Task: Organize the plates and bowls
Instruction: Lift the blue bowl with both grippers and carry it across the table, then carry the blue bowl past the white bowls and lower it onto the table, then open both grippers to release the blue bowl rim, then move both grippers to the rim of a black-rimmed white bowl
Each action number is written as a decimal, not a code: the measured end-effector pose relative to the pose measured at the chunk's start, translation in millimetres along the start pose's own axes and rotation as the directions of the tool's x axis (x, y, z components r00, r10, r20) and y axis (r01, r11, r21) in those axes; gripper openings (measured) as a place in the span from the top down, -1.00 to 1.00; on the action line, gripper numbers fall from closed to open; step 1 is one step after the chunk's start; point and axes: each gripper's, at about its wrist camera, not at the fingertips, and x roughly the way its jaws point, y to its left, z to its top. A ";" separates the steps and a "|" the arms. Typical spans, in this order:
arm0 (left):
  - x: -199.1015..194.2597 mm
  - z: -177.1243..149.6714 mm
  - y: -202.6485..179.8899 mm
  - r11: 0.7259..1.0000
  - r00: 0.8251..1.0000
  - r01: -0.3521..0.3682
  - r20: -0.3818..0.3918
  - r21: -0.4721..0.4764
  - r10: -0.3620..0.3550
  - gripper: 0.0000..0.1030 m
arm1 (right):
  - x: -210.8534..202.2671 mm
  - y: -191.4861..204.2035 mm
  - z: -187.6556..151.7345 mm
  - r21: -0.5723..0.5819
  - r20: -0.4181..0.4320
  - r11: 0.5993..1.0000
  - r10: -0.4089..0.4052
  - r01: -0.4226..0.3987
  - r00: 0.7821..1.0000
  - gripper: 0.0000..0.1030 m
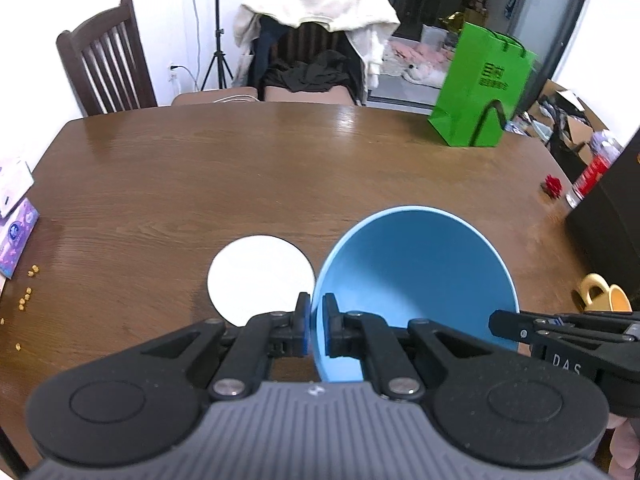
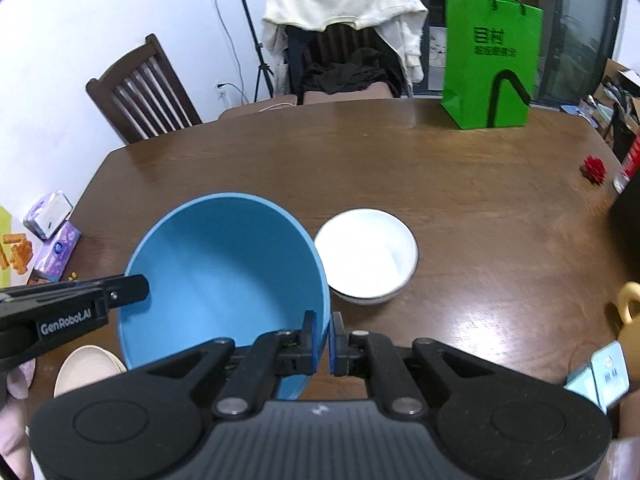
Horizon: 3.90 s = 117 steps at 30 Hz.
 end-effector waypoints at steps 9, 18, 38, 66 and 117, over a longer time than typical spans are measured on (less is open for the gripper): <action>3.1 -26.9 -30.3 0.999 0.999 0.032 -0.028 0.043 -0.031 0.87 | -14.4 -31.2 -37.0 0.038 -0.017 0.999 -0.034 0.035 0.999 0.89; 10.6 -52.3 -53.5 0.994 0.996 0.064 -0.059 0.088 -0.059 0.87 | -19.1 -56.2 -73.7 0.074 -0.047 0.995 -0.068 0.072 0.997 0.88; 46.1 -99.6 -79.4 0.987 0.981 0.108 -0.177 0.119 -0.086 0.87 | -1.3 -93.5 -128.3 0.124 -0.141 0.985 -0.100 0.118 0.985 0.88; 67.2 -127.8 -93.6 0.985 0.966 0.100 -0.249 0.138 -0.063 0.86 | 19.0 -110.7 -154.9 0.122 -0.214 0.983 -0.109 0.138 0.971 0.88; -77.4 -146.7 -54.9 0.986 0.963 0.077 0.244 0.145 -0.111 -1.00 | -110.3 -90.1 -197.0 0.147 0.129 0.981 -0.146 0.127 0.981 -1.00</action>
